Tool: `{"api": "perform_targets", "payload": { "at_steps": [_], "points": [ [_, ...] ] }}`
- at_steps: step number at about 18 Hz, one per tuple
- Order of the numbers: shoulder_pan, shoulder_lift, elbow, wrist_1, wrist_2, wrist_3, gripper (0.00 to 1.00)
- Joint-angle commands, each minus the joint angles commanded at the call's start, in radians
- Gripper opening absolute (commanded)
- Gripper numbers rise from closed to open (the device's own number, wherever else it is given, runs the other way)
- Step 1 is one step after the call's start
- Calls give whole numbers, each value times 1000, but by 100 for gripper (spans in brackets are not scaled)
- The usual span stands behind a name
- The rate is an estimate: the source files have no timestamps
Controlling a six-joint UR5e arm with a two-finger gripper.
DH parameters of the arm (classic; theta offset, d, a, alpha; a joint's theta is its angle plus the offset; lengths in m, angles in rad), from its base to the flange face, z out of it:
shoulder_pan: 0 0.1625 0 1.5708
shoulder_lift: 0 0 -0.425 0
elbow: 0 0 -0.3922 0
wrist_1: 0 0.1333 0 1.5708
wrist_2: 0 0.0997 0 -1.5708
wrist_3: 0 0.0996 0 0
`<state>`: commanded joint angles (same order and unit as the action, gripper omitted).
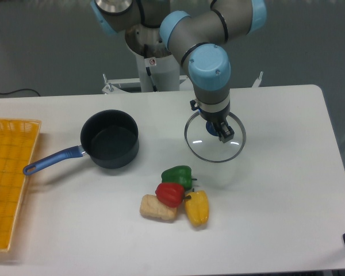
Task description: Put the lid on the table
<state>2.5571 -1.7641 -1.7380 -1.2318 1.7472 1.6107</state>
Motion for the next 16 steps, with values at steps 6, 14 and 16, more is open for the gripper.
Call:
{"api": "perform_targets", "payload": {
  "at_steps": [6, 14, 16],
  "points": [
    [2, 2, -15, -2, 8, 2, 54],
    [31, -11, -31, 21, 11, 5, 53],
    [29, -26, -35, 44, 15, 3, 54]
  ]
}}
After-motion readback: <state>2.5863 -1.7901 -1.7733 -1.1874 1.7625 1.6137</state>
